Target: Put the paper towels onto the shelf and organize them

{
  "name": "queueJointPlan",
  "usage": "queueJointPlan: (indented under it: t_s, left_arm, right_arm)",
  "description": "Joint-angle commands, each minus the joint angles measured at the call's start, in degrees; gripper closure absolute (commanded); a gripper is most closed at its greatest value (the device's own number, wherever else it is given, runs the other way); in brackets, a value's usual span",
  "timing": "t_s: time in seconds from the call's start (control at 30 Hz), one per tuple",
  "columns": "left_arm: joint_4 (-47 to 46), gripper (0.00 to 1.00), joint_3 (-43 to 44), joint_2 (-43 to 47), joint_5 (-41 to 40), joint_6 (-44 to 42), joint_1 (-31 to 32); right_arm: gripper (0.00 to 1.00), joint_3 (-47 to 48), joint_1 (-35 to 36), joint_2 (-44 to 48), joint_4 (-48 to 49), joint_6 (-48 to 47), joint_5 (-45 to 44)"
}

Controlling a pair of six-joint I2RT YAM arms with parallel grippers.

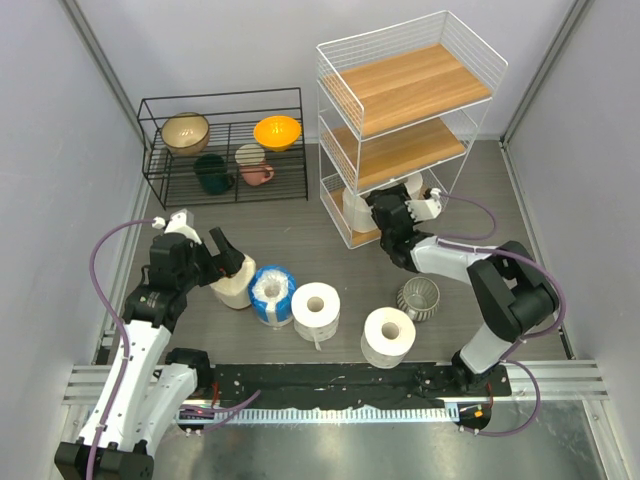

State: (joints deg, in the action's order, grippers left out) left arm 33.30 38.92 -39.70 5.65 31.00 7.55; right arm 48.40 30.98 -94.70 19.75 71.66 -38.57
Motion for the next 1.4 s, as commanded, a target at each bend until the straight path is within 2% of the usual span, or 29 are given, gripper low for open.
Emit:
queueJointPlan:
  t_s: [0.0, 0.33, 0.53, 0.63, 0.67, 0.73, 0.8, 0.9, 0.93, 1.07, 1.13, 1.27, 1.37]
  left_arm:
    - [-1.66, 0.01, -0.24, -0.02, 0.77, -0.51, 0.27]
    - [-1.57, 0.01, -0.16, -0.02, 0.68, -0.51, 0.18]
    - [-1.57, 0.0, -0.16, -0.2, 0.68, -0.51, 0.27]
    - [-1.57, 0.0, -0.16, -0.02, 0.68, -0.51, 0.18]
    - [-1.57, 0.0, -0.16, -0.11, 0.68, -0.51, 0.27]
    - [-1.57, 0.0, -0.16, -0.2, 0.77, -0.51, 0.18]
    - [-1.66, 0.0, -0.16, -0.11, 0.77, -0.51, 0.27]
    - [-1.57, 0.0, -0.24, -0.2, 0.77, -0.51, 0.18]
    - [-1.57, 0.0, -0.16, -0.11, 0.68, -0.51, 0.27]
    - [-1.57, 0.0, -0.24, -0.11, 0.68, -0.51, 0.27]
    - [-1.57, 0.0, -0.16, -0.2, 0.68, -0.51, 0.18]
    - [-1.57, 0.0, -0.16, -0.29, 0.68, -0.51, 0.27]
    - [-1.57, 0.0, -0.16, -0.29, 0.5, -0.42, 0.18]
  right_arm:
    - [0.27, -1.64, -0.04, 5.04, 3.28, -0.12, -1.51]
    - [0.27, -7.97, -0.13, 13.74, -0.06, -0.12, 2.44]
    - [0.27, -12.54, -0.05, 24.63, -7.69, -2.74, 2.01]
    - [0.26, -10.62, -0.04, 33.24, -16.99, -9.06, 1.92]
    - [0.26, -9.74, -0.04, 35.35, -23.9, -10.99, 1.92]
    - [0.25, -7.54, -0.04, 41.06, -29.91, -16.53, 3.75]
    - [0.24, -3.07, -0.04, 44.4, -40.02, -21.26, 5.95]
    - [0.24, 4.4, -0.04, 44.77, -53.56, -25.15, 13.41]
    - [0.24, 7.03, -0.04, 44.25, -56.11, -27.86, 19.35]
    - [0.24, 11.01, 0.13, 40.91, -70.94, -32.19, 32.99]
    - [0.24, 10.66, 0.65, 40.12, -75.1, -32.63, 35.83]
    - [0.24, 10.22, 3.29, 42.56, -84.15, -30.97, 34.87]
    - [0.23, 9.69, 3.73, 44.5, -86.62, -30.18, 37.59]
